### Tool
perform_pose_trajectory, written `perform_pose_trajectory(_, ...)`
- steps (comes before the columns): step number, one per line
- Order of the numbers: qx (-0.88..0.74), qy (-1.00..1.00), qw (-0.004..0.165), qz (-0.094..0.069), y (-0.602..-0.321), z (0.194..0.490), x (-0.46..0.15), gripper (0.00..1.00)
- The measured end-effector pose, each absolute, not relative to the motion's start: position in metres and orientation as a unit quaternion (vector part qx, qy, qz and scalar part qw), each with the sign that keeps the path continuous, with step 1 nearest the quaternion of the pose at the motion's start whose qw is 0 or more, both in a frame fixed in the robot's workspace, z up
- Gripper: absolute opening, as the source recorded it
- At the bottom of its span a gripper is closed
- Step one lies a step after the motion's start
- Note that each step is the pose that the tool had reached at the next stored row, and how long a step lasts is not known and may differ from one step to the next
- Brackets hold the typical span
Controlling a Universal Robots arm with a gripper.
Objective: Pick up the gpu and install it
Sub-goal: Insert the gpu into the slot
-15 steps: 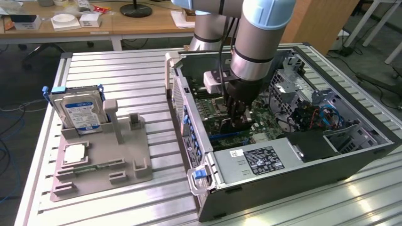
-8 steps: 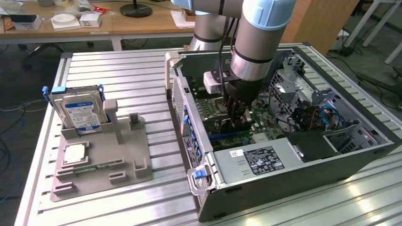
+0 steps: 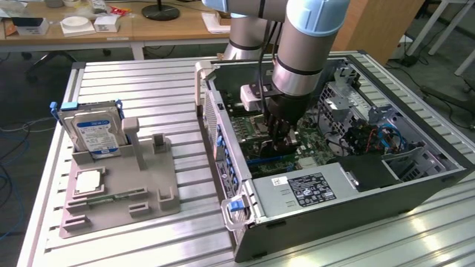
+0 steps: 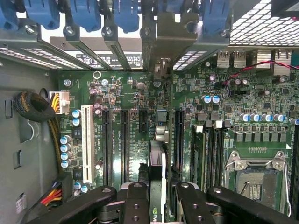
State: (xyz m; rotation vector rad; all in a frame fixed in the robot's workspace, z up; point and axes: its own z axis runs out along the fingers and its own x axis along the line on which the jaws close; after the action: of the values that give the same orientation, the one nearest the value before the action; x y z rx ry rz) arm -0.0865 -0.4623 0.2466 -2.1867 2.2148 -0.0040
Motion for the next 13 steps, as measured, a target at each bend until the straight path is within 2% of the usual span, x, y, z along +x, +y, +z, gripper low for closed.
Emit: perform_pose_trajectory(13,-0.703,0.712,0.011,0.002,-0.4624,0.2438,-0.0865,0.27)
